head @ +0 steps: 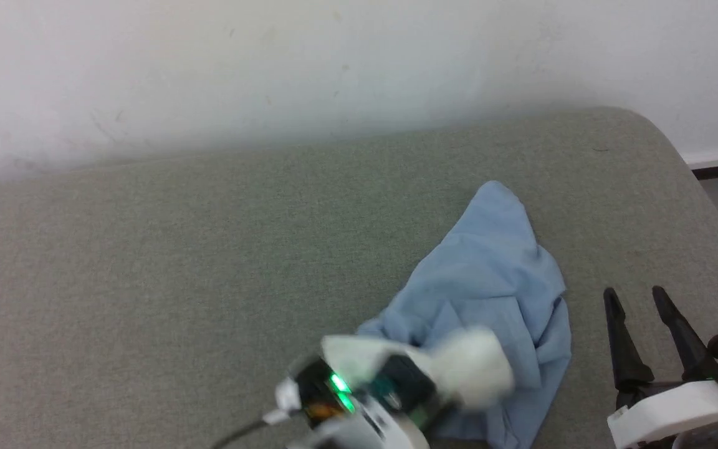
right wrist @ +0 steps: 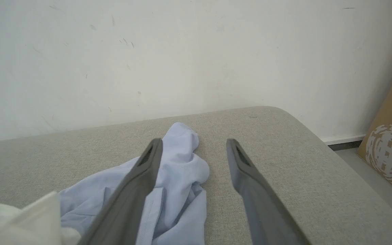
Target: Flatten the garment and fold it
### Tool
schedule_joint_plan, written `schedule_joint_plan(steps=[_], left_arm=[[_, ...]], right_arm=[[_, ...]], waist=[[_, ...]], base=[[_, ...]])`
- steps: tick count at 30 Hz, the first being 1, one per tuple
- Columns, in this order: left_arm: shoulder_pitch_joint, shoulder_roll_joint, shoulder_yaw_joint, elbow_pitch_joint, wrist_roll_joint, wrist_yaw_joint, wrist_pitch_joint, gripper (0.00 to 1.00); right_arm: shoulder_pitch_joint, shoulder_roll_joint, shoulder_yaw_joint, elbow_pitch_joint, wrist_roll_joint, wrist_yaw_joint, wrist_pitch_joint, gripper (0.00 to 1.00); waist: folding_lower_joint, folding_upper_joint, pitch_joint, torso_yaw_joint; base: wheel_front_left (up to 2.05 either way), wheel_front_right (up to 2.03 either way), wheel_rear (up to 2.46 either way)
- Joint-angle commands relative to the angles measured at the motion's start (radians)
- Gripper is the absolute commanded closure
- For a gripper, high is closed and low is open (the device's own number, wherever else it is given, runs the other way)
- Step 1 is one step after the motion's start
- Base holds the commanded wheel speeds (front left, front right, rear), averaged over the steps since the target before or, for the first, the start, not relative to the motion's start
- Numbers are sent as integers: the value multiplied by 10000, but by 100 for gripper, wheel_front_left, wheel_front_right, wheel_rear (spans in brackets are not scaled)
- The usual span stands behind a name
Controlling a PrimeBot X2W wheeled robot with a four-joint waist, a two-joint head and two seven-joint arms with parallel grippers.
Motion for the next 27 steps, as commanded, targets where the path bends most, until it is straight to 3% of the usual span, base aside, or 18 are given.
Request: schedule_joint_plan(steps=[1, 4, 5, 6, 7, 13, 18, 22, 27], left_arm=[[225, 100, -494, -88, -311, -72, 189, 100], [328, 607, -2061, -100, -1270, -76, 935, 100], [320, 750, -2390, -69, -1545, -77, 1076, 96], [281, 868, -2607, -57, -1713, -77, 1079, 17], [239, 954, -2732, -64, -1819, -78, 973, 0], [-68, 1135, -2561, -588, -1857, -47, -230, 0], [-401, 1235, -1634, -901, -1741, 602, -875, 0], [-675, 1311, -1098, -343, -1853, 1006, -772, 0], [-1163, 1051, -1238, 904, -2209, 758, -48, 0]], right_arm=[[-100, 29, -22, -46, -22, -6, -4, 0], [-125, 29, 2, -88, -31, -6, 28, 0], [-131, 29, 6, -93, -33, -6, 37, 0], [-135, 30, 9, -97, -34, -6, 41, 0], [-135, 30, 8, -103, -39, -6, 44, 0], [-32, 30, -134, -150, -74, -6, 58, 0], [-21, 30, -110, -194, -78, -6, 79, 0], [-53, 30, -49, -256, -142, -6, 112, 0], [-87, 30, -18, -322, -240, -6, 189, 0]], waist=[[-1, 0, -2, 72], [-1, 0, 19, 148], [-1, 0, 23, 168], [-1, 0, 21, 185], [-1, 0, 22, 203], [-1, 0, -19, 376], [-1, 0, -52, 455], [-1, 0, -13, 446], [-1, 0, 111, 433]], base=[[0, 0, 0], [0, 0, 0], [0, 0, 0], [0, 0, 0], [0, 0, 0], [0, 0, 0], [0, 0, 0], [0, 0, 0], [0, 0, 0]])
